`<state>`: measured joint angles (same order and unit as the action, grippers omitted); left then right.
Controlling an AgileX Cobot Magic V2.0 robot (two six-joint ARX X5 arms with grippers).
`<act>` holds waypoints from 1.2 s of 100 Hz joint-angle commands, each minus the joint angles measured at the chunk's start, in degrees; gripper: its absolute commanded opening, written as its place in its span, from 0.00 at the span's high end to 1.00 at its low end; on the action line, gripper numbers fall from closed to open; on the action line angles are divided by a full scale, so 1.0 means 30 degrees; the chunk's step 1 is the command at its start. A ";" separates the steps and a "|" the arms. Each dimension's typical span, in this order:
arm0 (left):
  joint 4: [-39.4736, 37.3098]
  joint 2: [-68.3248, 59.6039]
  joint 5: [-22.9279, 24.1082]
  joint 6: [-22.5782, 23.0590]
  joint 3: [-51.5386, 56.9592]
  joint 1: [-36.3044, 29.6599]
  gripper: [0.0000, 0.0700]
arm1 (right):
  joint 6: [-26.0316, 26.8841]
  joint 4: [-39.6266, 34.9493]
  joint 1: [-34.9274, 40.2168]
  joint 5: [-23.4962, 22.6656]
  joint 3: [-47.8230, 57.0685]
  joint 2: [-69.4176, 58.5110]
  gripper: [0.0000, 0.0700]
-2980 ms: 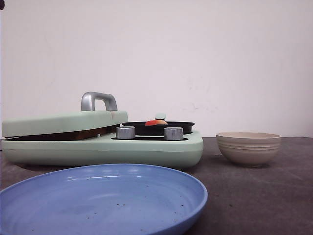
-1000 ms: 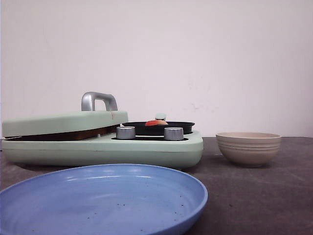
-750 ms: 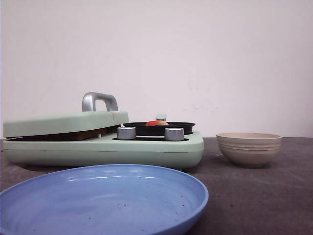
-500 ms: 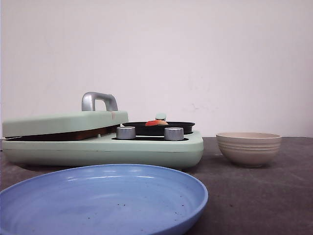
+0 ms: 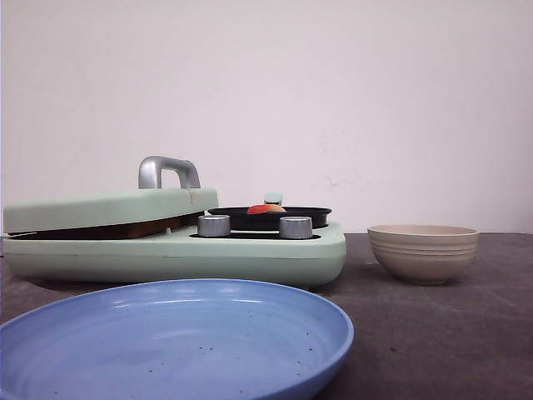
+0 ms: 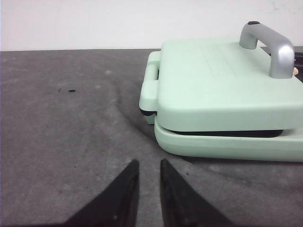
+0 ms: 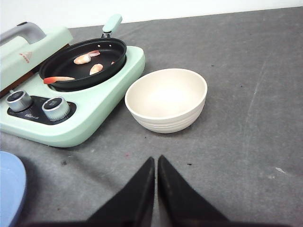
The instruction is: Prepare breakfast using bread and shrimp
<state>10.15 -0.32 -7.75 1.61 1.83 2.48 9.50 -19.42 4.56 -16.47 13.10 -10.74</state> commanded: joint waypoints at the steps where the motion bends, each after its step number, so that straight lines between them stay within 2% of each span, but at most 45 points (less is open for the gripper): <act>1: 0.0102 0.0015 -0.0029 0.0189 -0.0328 -0.0007 1.00 | 0.0197 0.0197 0.0066 0.0000 0.0066 0.0029 1.00; 66: 0.0102 0.0015 -0.0029 0.0189 -0.0328 -0.0007 1.00 | 0.0007 0.0051 0.0066 0.0124 0.0066 0.0204 1.00; 70: 0.0102 0.0015 -0.0036 0.0189 -0.0328 -0.0007 1.00 | -0.0707 -0.0066 0.0066 0.0707 0.0051 0.0590 1.00; 75: 0.0102 0.0015 -0.0036 0.0189 -0.0328 -0.0007 1.00 | -0.1872 0.0656 0.0066 0.2433 -0.0073 0.0984 1.00; 83: 0.0102 0.0015 -0.0029 0.0189 -0.0328 -0.0007 1.00 | -0.3789 0.3045 0.0051 0.5071 -0.0612 0.1661 1.00; 91: 0.0102 0.0015 -0.0036 0.0189 -0.0328 -0.0007 1.00 | -0.4911 0.5595 0.0000 0.6455 -0.1654 0.2237 1.00; 97: 0.0102 0.0015 -0.0036 0.0189 -0.0328 -0.0007 1.00 | -0.4874 0.6397 -0.0117 0.6812 -0.2579 0.2747 1.00; 106: 0.0102 0.0015 -0.0022 0.0189 -0.0328 -0.0007 1.00 | -0.4823 0.6513 -0.0415 0.6521 -0.4138 0.3585 1.00; 117: 0.0087 0.0015 -0.0029 0.0189 -0.0313 -0.0007 1.00 | -0.5005 0.2973 -0.0750 0.6419 -0.4153 0.3512 1.00; 120: 0.0095 0.0015 -0.0029 0.0189 -0.0313 -0.0007 1.00 | -0.5195 0.2900 -0.0794 0.6521 -0.4153 0.3512 1.00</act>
<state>10.15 -0.32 -7.70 1.63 1.83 2.48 -4.56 -9.15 2.48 2.70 0.80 -0.58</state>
